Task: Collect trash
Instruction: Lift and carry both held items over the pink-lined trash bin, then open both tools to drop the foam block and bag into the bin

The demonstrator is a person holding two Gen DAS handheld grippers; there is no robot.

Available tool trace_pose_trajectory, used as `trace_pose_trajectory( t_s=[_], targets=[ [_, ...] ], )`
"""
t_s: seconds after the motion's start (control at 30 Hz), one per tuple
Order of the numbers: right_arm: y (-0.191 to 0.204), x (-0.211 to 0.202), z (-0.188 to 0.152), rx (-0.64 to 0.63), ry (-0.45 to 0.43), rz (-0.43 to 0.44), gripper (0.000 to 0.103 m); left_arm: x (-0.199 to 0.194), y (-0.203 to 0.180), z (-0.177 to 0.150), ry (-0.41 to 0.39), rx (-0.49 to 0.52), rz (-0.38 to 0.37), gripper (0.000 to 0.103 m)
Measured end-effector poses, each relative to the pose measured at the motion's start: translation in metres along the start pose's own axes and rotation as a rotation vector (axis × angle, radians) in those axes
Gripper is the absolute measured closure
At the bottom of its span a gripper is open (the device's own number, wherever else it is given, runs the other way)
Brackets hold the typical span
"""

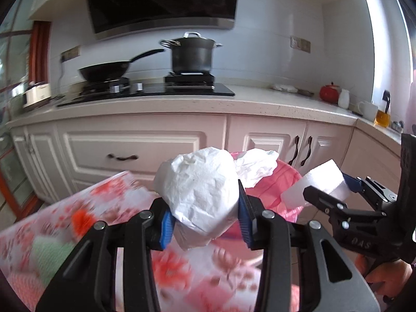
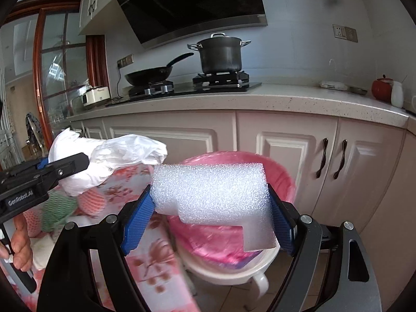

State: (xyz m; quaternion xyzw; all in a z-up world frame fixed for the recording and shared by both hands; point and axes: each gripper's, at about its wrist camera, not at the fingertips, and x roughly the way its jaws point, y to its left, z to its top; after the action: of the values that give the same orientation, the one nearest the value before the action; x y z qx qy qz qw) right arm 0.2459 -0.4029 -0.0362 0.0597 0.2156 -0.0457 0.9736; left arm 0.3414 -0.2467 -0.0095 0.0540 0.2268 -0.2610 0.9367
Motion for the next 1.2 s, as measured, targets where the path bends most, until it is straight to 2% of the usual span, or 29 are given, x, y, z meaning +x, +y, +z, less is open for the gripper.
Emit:
trace_pose_trajectory(
  t_s=[0.27,0.5,0.6,0.73,0.83,0.97,1.07,1.2],
  targets=[
    [-0.032,0.05,0.007,-0.016,0.029,-0.021,0.026,0.102,-0.009,0.033,0.063,-0.013,-0.094,0.063],
    [-0.043,0.081,-0.001,-0.032,0.065,0.008,0.025,0.147,-0.016,0.034,0.115,-0.035,-0.155,0.059],
    [-0.043,0.088,-0.008,-0.059,0.086,-0.004,0.018,0.158,-0.014,0.03,0.134,-0.046,-0.141,0.044],
    [-0.054,0.075,-0.013,-0.008,0.08,0.002,0.018,0.153,-0.005,0.028,0.133,-0.065,-0.114,0.035],
    [-0.054,0.057,-0.014,-0.005,0.064,-0.004,0.018,0.135,0.0,0.027,0.112,-0.062,-0.082,0.03],
    [-0.044,0.042,-0.012,-0.042,0.041,-0.015,0.018,0.103,0.007,0.021,0.085,-0.098,-0.042,0.014],
    [-0.037,0.056,0.0,-0.077,0.07,-0.031,0.018,0.084,0.011,0.016,0.08,-0.113,-0.018,0.014],
    [-0.03,0.031,0.02,-0.03,0.001,-0.008,0.018,0.043,0.024,0.009,0.059,-0.148,0.005,0.014]
  ],
)
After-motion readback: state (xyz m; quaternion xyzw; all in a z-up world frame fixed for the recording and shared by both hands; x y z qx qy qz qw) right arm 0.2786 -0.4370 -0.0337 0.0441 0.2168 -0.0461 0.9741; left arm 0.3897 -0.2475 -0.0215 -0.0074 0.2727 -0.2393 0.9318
